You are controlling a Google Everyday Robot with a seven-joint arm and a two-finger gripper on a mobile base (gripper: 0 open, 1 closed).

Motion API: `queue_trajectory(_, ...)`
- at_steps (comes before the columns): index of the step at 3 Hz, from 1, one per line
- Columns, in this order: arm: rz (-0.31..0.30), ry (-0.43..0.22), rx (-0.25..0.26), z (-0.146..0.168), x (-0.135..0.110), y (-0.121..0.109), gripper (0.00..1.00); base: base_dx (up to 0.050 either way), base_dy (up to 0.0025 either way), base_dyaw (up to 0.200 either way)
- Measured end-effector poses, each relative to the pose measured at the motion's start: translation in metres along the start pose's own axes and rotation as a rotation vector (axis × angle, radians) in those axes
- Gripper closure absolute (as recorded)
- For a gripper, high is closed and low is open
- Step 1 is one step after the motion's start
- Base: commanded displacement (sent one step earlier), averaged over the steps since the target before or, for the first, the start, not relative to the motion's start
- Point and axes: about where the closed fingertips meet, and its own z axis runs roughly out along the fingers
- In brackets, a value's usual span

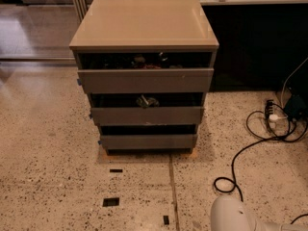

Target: Place redbull can into top drawer

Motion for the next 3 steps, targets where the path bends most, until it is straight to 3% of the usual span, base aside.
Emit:
queue_trajectory(2, -0.003, 0.015, 0.008, 0.002, 0.017, -0.01, 0.0, 0.0, 0.0, 0.0)
queue_trajectory(3, 0.004, -0.059, -0.05, 0.035, 0.026, -0.002, 0.0, 0.0, 0.0, 0.0)
